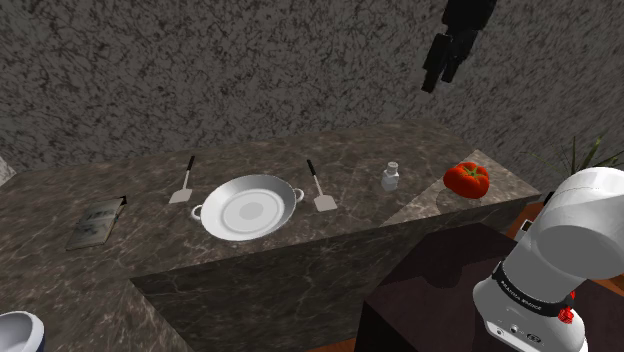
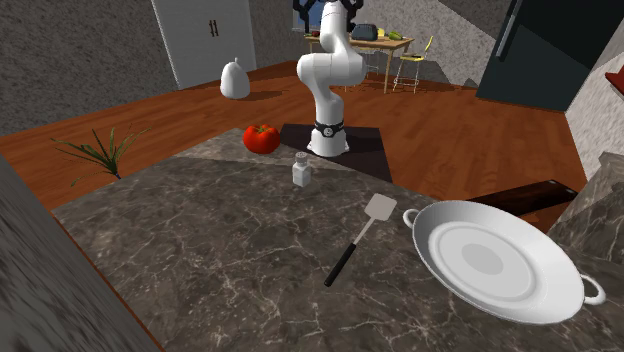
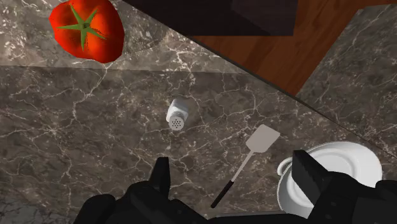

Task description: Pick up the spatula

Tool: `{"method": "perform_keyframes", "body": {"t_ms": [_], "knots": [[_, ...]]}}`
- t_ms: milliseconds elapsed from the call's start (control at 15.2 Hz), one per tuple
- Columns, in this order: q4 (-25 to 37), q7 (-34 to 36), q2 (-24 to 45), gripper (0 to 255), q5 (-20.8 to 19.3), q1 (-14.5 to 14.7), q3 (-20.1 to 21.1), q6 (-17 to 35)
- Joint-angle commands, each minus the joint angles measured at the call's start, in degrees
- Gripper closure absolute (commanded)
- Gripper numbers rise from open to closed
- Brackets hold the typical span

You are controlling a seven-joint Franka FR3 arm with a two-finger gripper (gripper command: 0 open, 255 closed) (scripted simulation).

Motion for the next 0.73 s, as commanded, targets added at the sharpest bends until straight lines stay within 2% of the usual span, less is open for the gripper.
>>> {"method": "perform_keyframes", "body": {"t_ms": [0,660], "knots": [[0.00,0.00,0.00,0,0.00,0.00,0.00,0.00],[-5.67,13.82,12.23,0,2.91,-1.58,7.99,17.23]]}}
